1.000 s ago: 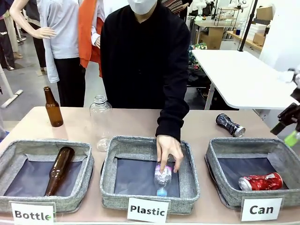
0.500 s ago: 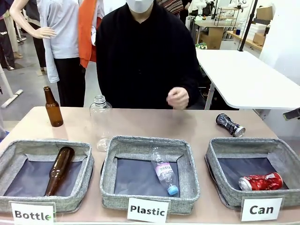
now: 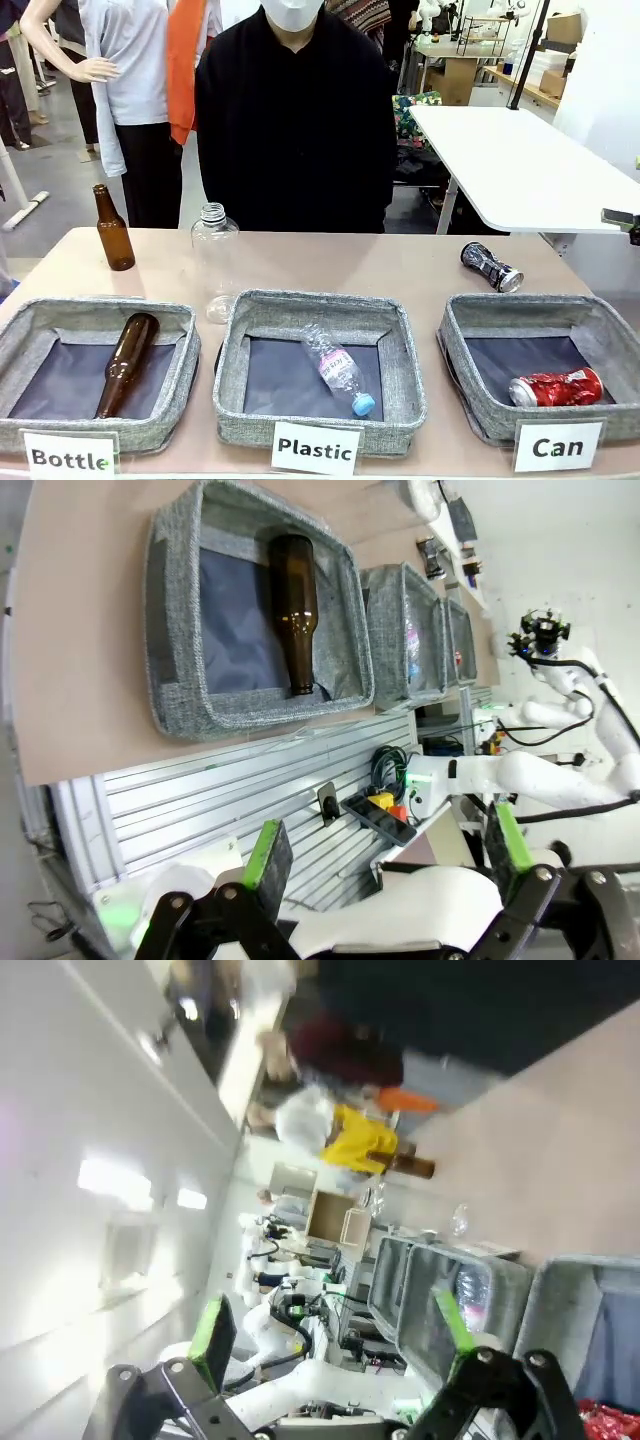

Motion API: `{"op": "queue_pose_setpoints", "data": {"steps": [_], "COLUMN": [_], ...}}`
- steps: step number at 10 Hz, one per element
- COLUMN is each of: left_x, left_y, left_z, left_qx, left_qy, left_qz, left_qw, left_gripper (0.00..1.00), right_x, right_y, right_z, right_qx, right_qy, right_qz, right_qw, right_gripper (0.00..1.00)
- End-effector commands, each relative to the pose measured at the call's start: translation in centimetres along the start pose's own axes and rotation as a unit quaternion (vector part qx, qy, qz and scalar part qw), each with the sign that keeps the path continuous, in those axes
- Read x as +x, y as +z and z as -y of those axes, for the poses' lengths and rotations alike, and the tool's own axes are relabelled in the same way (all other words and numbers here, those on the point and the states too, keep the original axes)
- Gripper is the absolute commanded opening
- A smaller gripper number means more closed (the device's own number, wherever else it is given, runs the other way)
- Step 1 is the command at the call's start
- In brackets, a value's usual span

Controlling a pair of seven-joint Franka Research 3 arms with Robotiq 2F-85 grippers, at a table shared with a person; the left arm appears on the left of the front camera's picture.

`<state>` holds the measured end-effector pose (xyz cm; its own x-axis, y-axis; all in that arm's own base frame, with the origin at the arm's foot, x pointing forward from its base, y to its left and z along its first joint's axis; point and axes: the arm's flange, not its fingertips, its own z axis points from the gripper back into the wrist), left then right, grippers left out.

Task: Sort the can waste into the basket.
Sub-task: Pick up the can waste from the table and place it in the right Fabric basket.

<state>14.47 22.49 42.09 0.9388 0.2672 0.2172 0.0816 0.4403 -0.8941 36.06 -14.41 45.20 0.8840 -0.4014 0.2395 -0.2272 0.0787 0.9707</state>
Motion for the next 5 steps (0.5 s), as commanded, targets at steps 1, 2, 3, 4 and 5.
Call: {"op": "queue_pose_setpoints", "data": {"steps": [1,2,3,4,5], "left_x": [-0.29,-0.29,-0.29,-0.29,-0.29], "left_y": [0.06,0.06,0.06,0.06,0.06], "left_z": [0.03,0.03,0.03,0.03,0.03], "left_qx": [0.001,0.001,0.001,0.001,0.001], "left_qy": [0.005,0.005,0.005,0.005,0.005], "left_qz": [0.0,0.0,0.0,0.0,0.0], "left_qw": [1.0,1.0,1.0,1.0,1.0], "left_gripper": [1.0,1.0,1.0,1.0,1.0], "right_x": [0.18,0.18,0.18,0.18,0.18], "right_y": [0.34,0.34,0.34,0.34,0.34], "right_z": [-0.19,-0.19,-0.19,-0.19,-0.19], "right_qx": [-0.004,-0.004,-0.004,-0.004,-0.004], "right_qy": [0.03,0.03,0.03,0.03,0.03], "right_qz": [-0.082,-0.082,-0.082,-0.082,-0.082], "right_qw": [0.996,0.996,0.996,0.996,0.996], "right_gripper": [1.0,1.0,1.0,1.0,1.0]}}
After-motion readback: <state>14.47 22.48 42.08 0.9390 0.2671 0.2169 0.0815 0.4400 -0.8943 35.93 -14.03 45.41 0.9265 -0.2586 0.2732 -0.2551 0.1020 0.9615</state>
